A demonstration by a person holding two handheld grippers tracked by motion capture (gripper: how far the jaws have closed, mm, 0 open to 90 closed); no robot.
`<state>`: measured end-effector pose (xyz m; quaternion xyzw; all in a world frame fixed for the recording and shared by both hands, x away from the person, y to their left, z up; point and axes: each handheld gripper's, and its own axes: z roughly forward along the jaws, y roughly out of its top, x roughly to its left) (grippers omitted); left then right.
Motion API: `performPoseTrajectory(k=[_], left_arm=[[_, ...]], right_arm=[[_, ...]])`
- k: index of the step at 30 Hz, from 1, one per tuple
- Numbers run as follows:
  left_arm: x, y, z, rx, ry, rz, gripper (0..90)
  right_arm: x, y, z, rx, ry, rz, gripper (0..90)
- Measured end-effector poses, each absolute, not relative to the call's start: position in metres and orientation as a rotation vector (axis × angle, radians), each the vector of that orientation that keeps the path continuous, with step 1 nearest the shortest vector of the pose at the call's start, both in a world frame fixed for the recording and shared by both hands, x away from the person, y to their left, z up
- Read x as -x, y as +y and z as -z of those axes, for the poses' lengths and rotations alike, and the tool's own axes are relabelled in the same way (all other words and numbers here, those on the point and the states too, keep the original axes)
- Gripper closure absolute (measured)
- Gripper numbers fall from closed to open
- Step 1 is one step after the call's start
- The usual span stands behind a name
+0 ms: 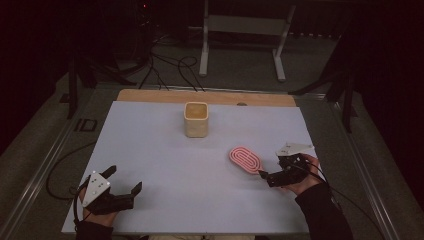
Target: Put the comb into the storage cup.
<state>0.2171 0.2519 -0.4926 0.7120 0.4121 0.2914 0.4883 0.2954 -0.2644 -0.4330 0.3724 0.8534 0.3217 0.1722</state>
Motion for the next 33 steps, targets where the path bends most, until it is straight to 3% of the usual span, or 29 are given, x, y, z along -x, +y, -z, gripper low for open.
performPoseTrajectory(k=[33], left_arm=[[-0.218, 0.249, 0.494, -1.747, 0.995, -0.703, 0.1]], right_arm=[[-0.325, -0.258, 0.445, -1.047, 2.643, -0.661, 11.0]])
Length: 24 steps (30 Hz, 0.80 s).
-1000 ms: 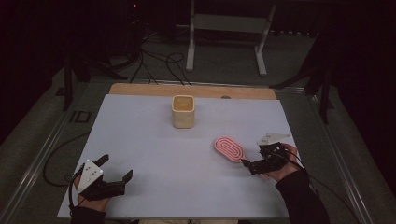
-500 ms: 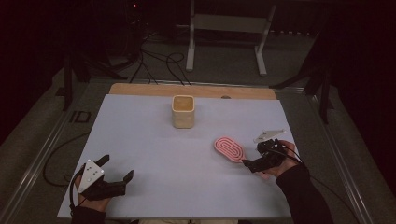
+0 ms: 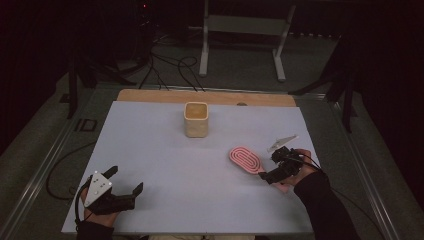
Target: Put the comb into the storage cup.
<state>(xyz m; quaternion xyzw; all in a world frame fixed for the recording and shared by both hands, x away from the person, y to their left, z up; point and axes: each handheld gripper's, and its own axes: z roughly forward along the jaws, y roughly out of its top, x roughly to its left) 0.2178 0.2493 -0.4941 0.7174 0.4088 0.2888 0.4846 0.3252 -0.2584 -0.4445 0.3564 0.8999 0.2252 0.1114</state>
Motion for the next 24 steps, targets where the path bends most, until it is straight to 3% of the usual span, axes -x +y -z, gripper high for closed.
performPoseTrajectory(k=[24], left_arm=[[-0.218, 0.248, 0.495, -1.752, 0.993, -0.701, 0.1]], right_arm=[[-0.343, -0.254, 0.464, -1.065, 2.811, -0.576, 10.8]])
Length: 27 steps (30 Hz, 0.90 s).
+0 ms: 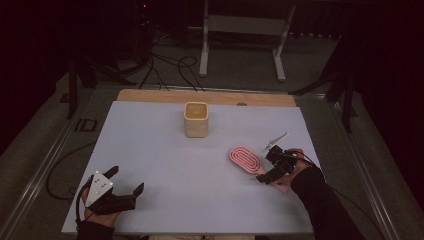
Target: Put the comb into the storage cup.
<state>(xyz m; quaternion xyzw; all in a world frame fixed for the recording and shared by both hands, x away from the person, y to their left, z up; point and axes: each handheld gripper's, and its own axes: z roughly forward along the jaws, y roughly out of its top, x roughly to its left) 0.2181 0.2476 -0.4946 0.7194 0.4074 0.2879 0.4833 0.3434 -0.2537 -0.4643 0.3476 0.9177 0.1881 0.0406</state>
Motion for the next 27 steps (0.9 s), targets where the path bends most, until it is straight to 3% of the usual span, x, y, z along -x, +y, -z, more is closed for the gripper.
performPoseTrajectory(k=[11, 18, 27], left_arm=[[-0.218, 0.247, 0.495, -1.755, 0.992, -0.701, 0.1], [-0.218, 0.247, 0.495, -1.754, 0.993, -0.701, 0.1], [-0.218, 0.247, 0.495, -1.756, 0.993, -0.699, 0.1]], right_arm=[[-0.348, -0.248, 0.473, -1.069, 2.828, -0.495, 10.8], [-0.353, -0.248, 0.479, -1.079, 2.841, -0.449, 16.7], [-0.356, -0.243, 0.482, -1.077, 2.856, -0.405, 33.2]])
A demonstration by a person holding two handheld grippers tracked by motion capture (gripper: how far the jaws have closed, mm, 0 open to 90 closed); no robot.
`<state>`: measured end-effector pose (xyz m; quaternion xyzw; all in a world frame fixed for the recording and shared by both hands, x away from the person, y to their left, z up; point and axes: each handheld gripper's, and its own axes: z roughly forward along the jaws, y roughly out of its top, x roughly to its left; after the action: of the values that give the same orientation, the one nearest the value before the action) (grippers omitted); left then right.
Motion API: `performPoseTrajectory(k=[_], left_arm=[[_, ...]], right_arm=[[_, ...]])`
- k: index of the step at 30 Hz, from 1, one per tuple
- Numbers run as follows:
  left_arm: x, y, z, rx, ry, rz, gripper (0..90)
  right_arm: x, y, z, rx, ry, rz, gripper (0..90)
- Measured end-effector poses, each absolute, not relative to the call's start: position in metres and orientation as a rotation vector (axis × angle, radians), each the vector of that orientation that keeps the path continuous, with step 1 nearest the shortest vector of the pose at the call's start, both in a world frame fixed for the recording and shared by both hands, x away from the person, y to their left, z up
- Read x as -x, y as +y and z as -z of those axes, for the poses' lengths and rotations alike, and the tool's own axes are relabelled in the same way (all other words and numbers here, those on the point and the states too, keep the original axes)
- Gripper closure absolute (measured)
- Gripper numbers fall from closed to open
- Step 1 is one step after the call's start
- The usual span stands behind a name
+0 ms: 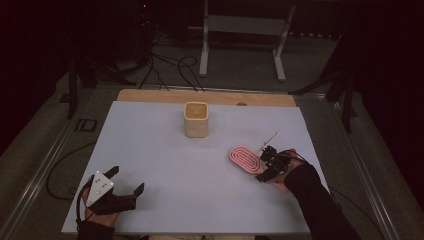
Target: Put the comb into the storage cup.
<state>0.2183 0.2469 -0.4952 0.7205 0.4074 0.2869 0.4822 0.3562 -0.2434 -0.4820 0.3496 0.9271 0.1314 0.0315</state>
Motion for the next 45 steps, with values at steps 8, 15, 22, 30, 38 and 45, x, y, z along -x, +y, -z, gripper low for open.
performPoseTrajectory(k=[8, 15, 22, 30, 38, 45], left_arm=[[-0.2182, 0.2460, 0.4953, -1.763, 0.990, -0.702, 0.1], [-0.2183, 0.2454, 0.4954, -1.771, 0.986, -0.706, 0.1], [-0.2183, 0.2452, 0.4955, -1.773, 0.984, -0.709, 0.1], [-0.2182, 0.2446, 0.4957, -1.775, 0.984, -0.707, 0.1], [-0.2182, 0.2441, 0.4958, -1.777, 0.983, -0.706, 0.1], [-0.2183, 0.2437, 0.4961, -1.779, 0.984, -0.704, 0.1]], right_arm=[[-0.3587, -0.2418, 0.4842, -1.069, 2.869, -0.373, 41.7], [-0.3610, -0.2421, 0.4873, -1.071, 2.903, -0.359, 49.6], [-0.3628, -0.2424, 0.4899, -1.053, 2.914, -0.339, 51.5], [-0.3621, -0.2394, 0.4908, -1.043, 2.894, -0.342, 48.4], [-0.3619, -0.2417, 0.4895, -1.040, 2.907, -0.333, 61.0], [-0.3599, -0.2403, 0.4893, -1.015, 2.921, -0.325, 68.0]])
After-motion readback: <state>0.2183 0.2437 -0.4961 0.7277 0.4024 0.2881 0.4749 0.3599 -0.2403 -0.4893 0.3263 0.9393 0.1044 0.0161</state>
